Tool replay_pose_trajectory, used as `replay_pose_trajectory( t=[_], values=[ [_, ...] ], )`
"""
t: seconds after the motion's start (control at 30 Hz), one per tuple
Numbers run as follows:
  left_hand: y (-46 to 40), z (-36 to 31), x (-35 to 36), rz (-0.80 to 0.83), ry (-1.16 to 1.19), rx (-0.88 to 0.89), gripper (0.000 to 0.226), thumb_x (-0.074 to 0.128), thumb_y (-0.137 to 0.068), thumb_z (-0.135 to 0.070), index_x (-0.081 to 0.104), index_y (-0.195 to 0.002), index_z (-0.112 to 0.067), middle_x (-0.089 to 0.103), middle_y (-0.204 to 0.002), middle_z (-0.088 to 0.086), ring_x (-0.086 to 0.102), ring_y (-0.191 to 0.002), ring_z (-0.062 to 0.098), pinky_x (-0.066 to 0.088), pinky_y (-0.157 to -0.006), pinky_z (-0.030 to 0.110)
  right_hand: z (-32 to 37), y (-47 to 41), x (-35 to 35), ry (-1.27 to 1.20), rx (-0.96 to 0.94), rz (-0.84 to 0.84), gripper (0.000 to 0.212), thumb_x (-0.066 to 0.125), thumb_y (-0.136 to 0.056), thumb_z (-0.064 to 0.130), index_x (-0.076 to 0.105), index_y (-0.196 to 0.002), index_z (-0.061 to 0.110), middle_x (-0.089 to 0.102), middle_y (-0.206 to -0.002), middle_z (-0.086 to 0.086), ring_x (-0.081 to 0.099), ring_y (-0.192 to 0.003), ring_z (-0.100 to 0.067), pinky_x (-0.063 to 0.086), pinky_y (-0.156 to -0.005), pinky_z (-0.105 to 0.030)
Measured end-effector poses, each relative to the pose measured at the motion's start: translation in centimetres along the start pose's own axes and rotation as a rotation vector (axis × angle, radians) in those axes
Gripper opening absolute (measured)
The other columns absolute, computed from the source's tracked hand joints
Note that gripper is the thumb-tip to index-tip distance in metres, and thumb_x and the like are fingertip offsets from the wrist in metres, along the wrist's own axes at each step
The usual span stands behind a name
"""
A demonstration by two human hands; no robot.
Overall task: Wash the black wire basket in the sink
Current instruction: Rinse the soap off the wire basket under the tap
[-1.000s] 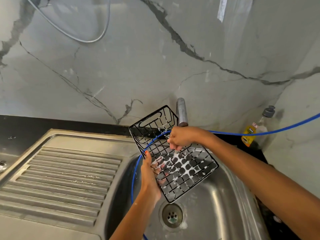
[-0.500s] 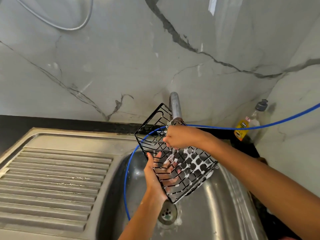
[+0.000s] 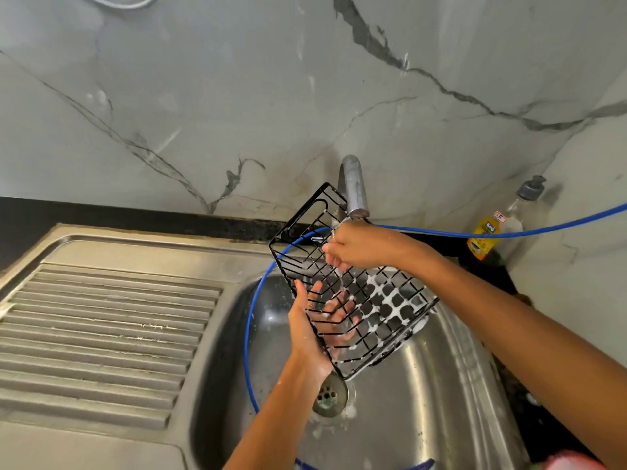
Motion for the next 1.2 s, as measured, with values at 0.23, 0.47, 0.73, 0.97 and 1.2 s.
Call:
replay_pose_trajectory(
  t=[0.23,0.47,0.73,0.97,1.2],
  values=[
    [0.4,0.0,0.1,0.024,0.040,-0.014,0.059,0.057,-0.084,-0.064,0.057,-0.126,-0.022,0.071,-0.109,0.016,0.066,-0.100,0.034,0.048,-0.091,0.047,0.8,0.2,-0.5,-0.047,-0.015,-0.034,0.037,0.039,-0.100,0.027,0.069,-0.096,0.006,0.072,-0.094,-0.014,0.069,-0.090,-0.026,0.054,-0.085,-0.040],
    [0.4,-0.3,-0.3,0.039,0.045,-0.030,0.057,0.061,-0.081,-0.063,0.057,-0.122,-0.023,0.069,-0.106,0.016,0.066,-0.095,0.034,0.047,-0.084,0.045,1.1,0.0,0.0,-0.009,-0.006,-0.011,0.034,0.039,-0.101,0.027,0.067,-0.090,0.010,0.072,-0.095,-0.013,0.069,-0.091,-0.025,0.052,-0.087,-0.038],
    [0.3,-1.0,-0.8,0.013,0.006,-0.035,0.053,0.055,-0.086,-0.063,0.058,-0.120,-0.022,0.070,-0.109,0.005,0.068,-0.096,0.036,0.050,-0.085,0.045,1.5,0.0,0.3,0.001,0.000,0.007,0.035,0.038,-0.102,0.025,0.067,-0.099,0.004,0.071,-0.100,-0.015,0.068,-0.093,-0.022,0.051,-0.085,-0.034],
    [1.0,-3.2,-0.2,0.044,-0.096,0.063,0.037,0.059,-0.082,-0.060,0.071,-0.080,-0.025,0.070,-0.092,0.004,0.061,-0.081,0.027,0.042,-0.067,0.033,0.6,-0.3,0.6,-0.043,0.031,0.033,0.036,0.039,-0.101,0.023,0.066,-0.102,0.000,0.069,-0.101,-0.017,0.068,-0.092,-0.025,0.052,-0.091,-0.040],
    [2.6,-6.3,-1.1,-0.108,-0.271,0.164,0.065,0.069,-0.075,-0.057,0.058,-0.126,-0.018,0.066,-0.118,0.005,0.063,-0.080,0.018,0.048,-0.054,0.025,-0.8,-0.6,1.1,-0.350,0.040,-0.010,0.033,0.040,-0.101,0.018,0.064,-0.104,-0.004,0.066,-0.097,-0.015,0.066,-0.081,-0.017,0.054,-0.079,-0.023]
  ],
)
Point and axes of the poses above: each hand's wrist, its own y-axis away from the middle knuckle, its own x-axis out of the palm, z = x × y, the point moved 9 cm from there along -y, towards the middle knuckle
